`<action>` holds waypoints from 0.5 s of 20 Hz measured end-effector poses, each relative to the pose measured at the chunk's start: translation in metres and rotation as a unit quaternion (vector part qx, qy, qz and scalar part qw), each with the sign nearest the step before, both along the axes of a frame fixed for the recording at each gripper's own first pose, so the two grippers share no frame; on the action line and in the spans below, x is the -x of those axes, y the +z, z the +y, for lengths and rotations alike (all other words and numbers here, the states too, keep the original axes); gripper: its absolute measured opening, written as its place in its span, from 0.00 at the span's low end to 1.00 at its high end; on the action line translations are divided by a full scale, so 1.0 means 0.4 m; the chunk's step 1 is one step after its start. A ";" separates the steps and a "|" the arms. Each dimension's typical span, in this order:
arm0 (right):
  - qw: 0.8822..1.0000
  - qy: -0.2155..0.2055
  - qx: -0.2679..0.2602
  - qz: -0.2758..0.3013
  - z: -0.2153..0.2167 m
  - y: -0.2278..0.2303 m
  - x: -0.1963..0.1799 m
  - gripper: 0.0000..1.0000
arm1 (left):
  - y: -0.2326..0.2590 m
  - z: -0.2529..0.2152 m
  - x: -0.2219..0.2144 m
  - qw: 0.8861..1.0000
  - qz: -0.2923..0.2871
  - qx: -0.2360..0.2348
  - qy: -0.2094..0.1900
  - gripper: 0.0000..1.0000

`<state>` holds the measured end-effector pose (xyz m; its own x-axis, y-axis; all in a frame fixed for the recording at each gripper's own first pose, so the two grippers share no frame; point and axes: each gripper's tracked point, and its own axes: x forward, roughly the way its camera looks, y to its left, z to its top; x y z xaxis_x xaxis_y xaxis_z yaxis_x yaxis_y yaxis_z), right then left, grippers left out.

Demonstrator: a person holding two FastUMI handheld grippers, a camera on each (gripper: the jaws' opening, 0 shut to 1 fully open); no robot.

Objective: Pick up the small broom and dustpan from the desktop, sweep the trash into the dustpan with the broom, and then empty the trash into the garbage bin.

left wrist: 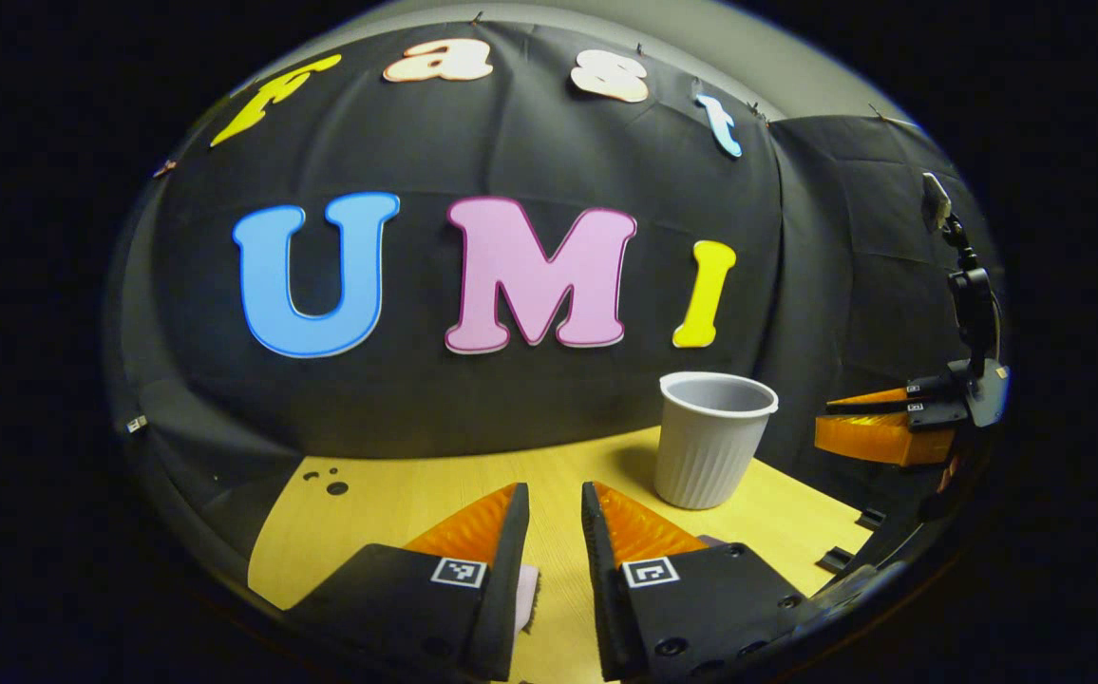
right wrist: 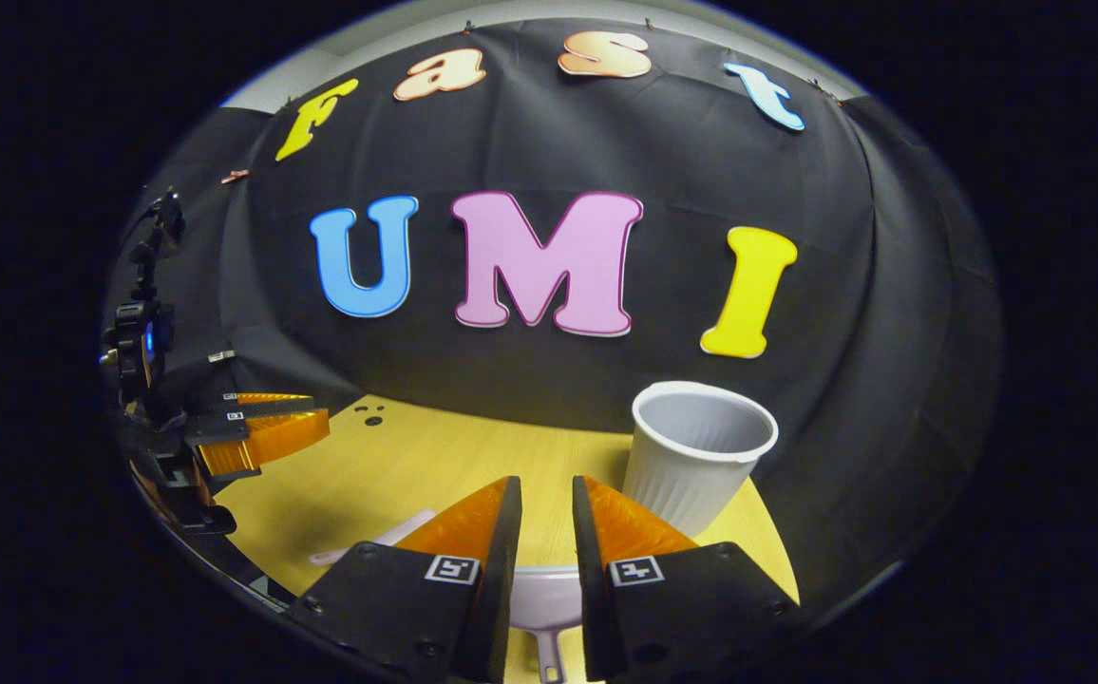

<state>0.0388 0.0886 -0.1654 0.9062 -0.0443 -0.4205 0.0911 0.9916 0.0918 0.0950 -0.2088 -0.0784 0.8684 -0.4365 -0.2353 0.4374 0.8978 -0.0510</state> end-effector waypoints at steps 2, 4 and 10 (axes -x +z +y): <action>1.000 0.026 0.007 -0.004 -0.019 0.003 -0.003 0.35 | 0.011 -0.005 0.028 0.999 -0.001 -0.009 0.034 0.38; 0.998 0.056 -0.005 -0.013 -0.014 0.010 0.000 0.35 | 0.012 -0.026 0.046 0.998 0.002 -0.011 0.059 0.38; 0.992 0.118 -0.024 -0.038 -0.033 0.001 0.012 0.35 | 0.008 -0.062 0.108 0.992 0.004 -0.027 0.121 0.38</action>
<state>0.0341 0.0752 -0.1648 0.9182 0.1911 -0.3469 -0.1515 0.9788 0.1381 0.0518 -0.2335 -0.0754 0.9440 -0.2023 -0.2608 0.2090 0.9779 -0.0018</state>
